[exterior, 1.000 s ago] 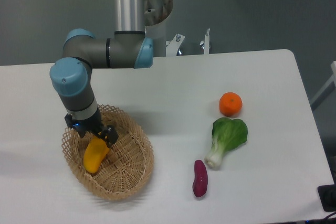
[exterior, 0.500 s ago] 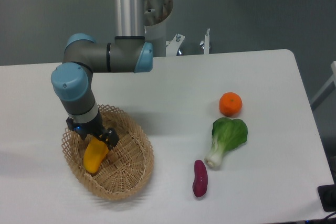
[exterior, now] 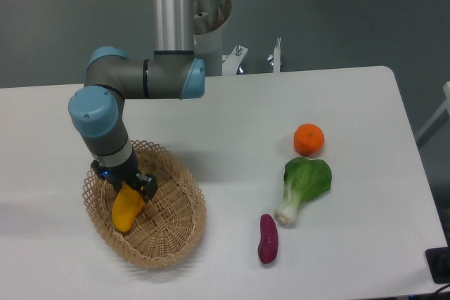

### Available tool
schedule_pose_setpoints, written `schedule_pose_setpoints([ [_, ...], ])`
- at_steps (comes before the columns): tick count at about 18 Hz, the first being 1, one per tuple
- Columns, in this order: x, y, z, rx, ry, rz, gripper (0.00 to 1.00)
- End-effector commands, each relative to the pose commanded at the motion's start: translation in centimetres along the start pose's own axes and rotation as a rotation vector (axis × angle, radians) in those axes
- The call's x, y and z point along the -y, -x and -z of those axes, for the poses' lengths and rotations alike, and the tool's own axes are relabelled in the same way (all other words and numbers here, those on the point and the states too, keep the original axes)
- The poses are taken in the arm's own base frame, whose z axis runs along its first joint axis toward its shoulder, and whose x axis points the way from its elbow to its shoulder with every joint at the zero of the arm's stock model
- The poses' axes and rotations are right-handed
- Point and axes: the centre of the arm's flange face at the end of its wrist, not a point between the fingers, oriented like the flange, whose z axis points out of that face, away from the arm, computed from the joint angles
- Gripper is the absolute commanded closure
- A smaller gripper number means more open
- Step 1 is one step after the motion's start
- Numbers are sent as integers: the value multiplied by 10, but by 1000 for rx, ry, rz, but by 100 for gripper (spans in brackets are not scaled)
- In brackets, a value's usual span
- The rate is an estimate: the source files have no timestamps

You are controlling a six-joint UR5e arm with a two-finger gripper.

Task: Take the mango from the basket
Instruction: 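Lift the yellow mango out of the basket and carry it toward the orange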

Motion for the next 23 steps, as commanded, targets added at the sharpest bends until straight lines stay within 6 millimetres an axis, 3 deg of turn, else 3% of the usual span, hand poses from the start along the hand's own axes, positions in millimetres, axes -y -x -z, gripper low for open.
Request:
schedule_pose_setpoints([
  [14,5,8,17,14,-32,-3,48],
  [17,8,30,40,37,-72,28,48],
  [20,-1,56,64,61,-96,19,48],
  [23,-18,96,88,85,-118,33,48],
])
